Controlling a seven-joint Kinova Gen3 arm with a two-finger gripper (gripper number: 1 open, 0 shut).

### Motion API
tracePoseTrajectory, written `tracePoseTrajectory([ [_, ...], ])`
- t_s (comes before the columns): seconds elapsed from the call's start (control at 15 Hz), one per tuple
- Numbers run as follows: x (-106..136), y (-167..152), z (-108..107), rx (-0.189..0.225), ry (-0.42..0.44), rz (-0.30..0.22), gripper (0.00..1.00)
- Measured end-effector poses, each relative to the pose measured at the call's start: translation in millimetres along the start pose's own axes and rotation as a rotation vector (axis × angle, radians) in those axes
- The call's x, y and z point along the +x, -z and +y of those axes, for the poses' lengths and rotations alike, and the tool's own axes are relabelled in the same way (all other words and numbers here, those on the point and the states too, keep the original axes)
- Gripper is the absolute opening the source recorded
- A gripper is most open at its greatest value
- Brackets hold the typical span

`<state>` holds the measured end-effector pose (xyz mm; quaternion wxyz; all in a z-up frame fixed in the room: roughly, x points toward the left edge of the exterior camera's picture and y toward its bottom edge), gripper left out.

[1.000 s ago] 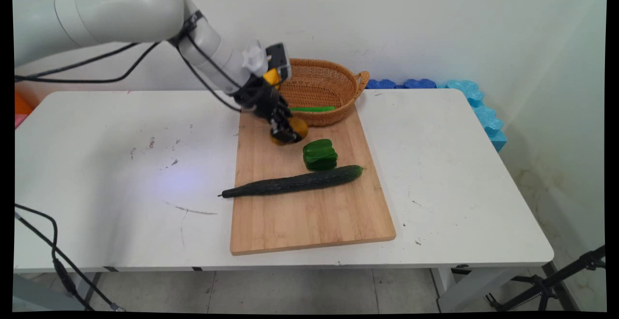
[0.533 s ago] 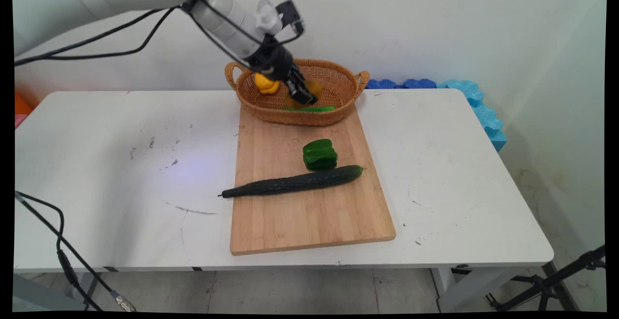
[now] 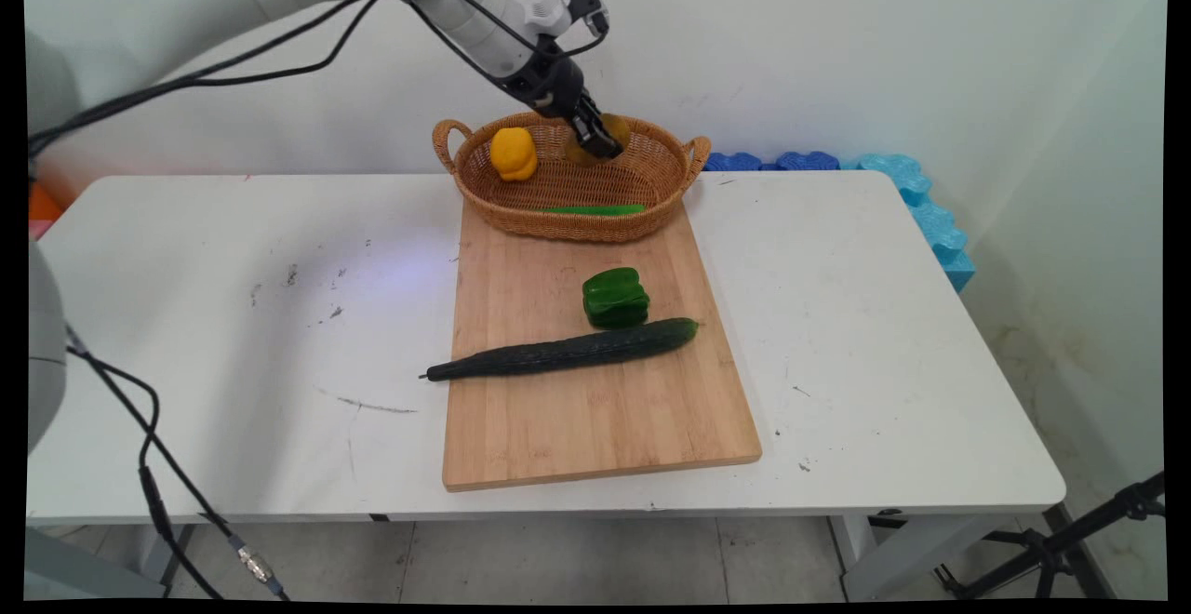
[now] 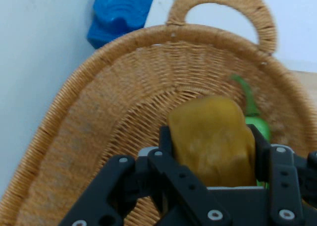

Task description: Place the picked object in the vegetable basket

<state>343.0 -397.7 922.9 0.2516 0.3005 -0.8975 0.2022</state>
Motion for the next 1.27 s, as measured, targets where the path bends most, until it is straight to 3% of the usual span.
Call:
tracePoseTrajectory([
  [0.4,2,-49,-25,0.000,-0.073,-0.020,0.00],
  [0.93,-2,-97,-31,-0.039,-0.151,-0.027,0.00],
  [1.0,-2,-101,-31,-0.043,-0.159,-0.026,1.00],
  [1.27,-3,-112,-29,-0.053,-0.184,-0.021,1.00],
])
